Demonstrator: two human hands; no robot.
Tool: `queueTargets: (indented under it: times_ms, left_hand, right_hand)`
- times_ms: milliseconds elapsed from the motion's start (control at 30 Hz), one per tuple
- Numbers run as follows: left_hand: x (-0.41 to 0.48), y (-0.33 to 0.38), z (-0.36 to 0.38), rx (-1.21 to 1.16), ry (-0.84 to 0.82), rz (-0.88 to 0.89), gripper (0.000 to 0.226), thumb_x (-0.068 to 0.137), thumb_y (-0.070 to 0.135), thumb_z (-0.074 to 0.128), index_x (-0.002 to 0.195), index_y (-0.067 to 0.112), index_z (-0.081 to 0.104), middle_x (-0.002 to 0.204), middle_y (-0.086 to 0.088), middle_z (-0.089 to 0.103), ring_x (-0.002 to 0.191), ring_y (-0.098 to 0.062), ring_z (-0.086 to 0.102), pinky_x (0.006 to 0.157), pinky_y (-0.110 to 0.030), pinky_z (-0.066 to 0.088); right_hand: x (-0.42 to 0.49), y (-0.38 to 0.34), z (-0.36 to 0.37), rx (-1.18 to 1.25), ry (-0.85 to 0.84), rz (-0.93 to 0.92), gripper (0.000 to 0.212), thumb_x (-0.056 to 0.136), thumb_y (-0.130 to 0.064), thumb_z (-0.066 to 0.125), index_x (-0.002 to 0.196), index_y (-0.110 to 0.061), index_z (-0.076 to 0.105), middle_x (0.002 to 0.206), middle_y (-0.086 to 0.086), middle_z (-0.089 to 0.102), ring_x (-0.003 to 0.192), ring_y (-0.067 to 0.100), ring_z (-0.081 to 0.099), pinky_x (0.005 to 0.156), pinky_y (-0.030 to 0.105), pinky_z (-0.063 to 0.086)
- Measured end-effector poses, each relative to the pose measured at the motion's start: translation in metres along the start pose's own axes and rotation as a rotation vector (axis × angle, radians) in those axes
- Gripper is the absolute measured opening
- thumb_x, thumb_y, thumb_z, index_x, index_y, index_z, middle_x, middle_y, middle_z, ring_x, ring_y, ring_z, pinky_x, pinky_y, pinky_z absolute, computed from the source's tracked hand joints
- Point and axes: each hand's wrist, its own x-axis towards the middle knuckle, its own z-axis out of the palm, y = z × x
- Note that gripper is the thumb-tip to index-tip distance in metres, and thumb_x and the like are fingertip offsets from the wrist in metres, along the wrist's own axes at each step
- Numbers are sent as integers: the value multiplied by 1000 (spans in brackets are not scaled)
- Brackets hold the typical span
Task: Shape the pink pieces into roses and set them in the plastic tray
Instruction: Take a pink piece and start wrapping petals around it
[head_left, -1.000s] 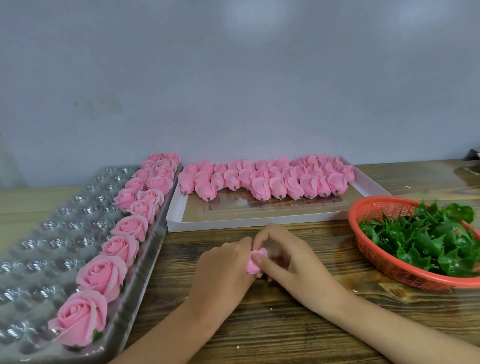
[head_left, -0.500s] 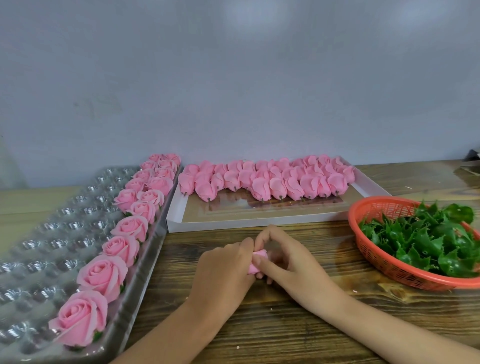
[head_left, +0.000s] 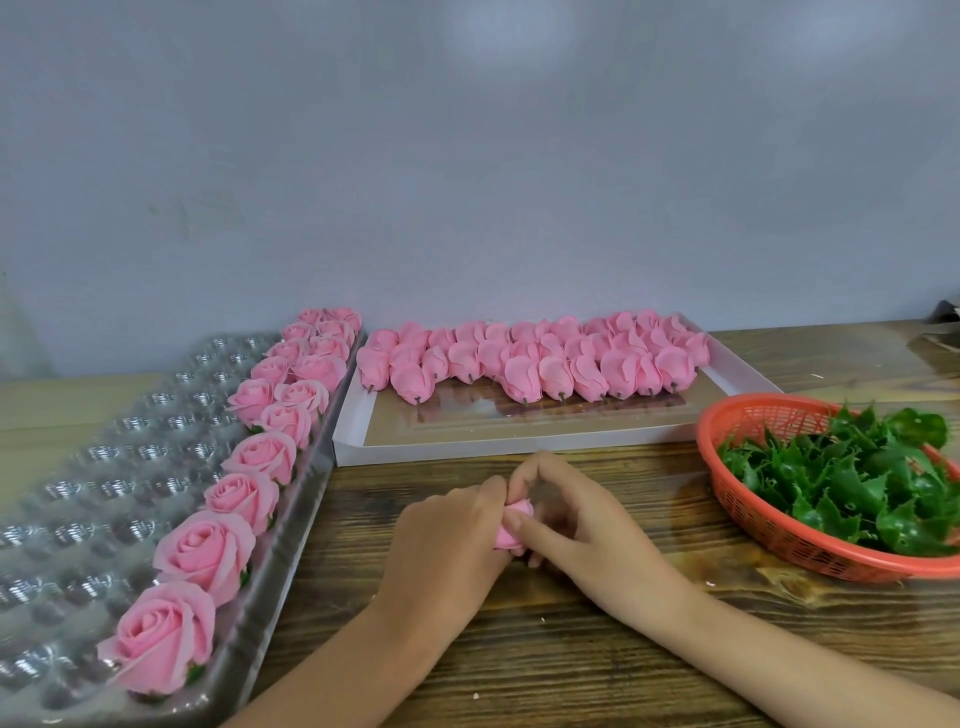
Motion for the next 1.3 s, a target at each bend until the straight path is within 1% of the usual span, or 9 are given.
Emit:
queueTargets:
  times_ms: [267,433,567,667,833,967,1100,1200,1300]
  left_hand:
    - [2,1,0,-36,14,23,22,93,43,53,111,31,59,95,14,66,79,0,60,65,-8,37]
    - [1,1,0,0,39,1,18,94,46,48,100,31,57,82,15,61,65,0,48,51,-9,24]
    - [0,0,1,16,43,14,20,92,44,52,106,30,56,89,14,64,70,0,51,56,-12,28]
    - [0,0,2,-13,32,19,22,92,44,54,110,30,57,94,14,66,78,-2,60,66,-14,39]
    - [-1,0,2,-27,58,33,21,94,44,50,109,32,58,92,14,66,79,-2,60,62,-10,30]
    - [0,0,1,-70,66,26,22,92,42,49,112,35,57,88,16,65,72,1,55,55,-3,24]
    - [2,-3,2,-123,54,-31,18,89,44,47,104,40,54,69,24,48,61,4,45,53,-4,26]
    - [4,-4,3,-231,68,-116,16,82,51,48,80,36,52,63,21,50,58,4,50,53,-10,32]
    - [4,-5,1,-441,170,-194,29,82,46,56,60,31,46,58,17,55,57,-1,51,53,-12,37]
  right_hand:
    - [2,-5,-10,-310,-60,-255,9,91,-11,67,93,-15,60,97,-6,54,90,11,55,75,22,47]
    - [-1,-5,-2,-129,33,-80,14,91,-15,69,91,-24,58,87,-11,58,80,13,58,71,33,51]
    - [-1,-4,-1,-48,7,-27,16,92,-13,67,91,-24,56,82,-10,62,74,16,61,69,44,55]
    - [0,-3,-4,-173,-3,-87,14,91,-14,69,92,-21,57,86,-9,60,79,14,59,72,40,53]
    - [3,-8,-11,-395,-81,-295,11,93,-20,66,94,-20,55,97,-9,51,88,4,52,78,19,44]
    - [-1,-13,-17,-650,-213,-377,9,100,-23,52,108,-23,54,112,-2,51,94,19,58,74,35,53]
    - [2,-31,-25,-950,-273,-481,26,86,-13,66,109,-20,59,113,0,58,88,17,59,62,33,53]
    - [10,-53,-40,-1061,-282,-494,18,97,-33,55,110,-23,63,108,-4,62,74,13,63,51,29,50]
    - [19,-73,-70,-1062,-114,-228,41,94,-58,32,110,-32,58,106,-13,60,76,10,63,58,30,50]
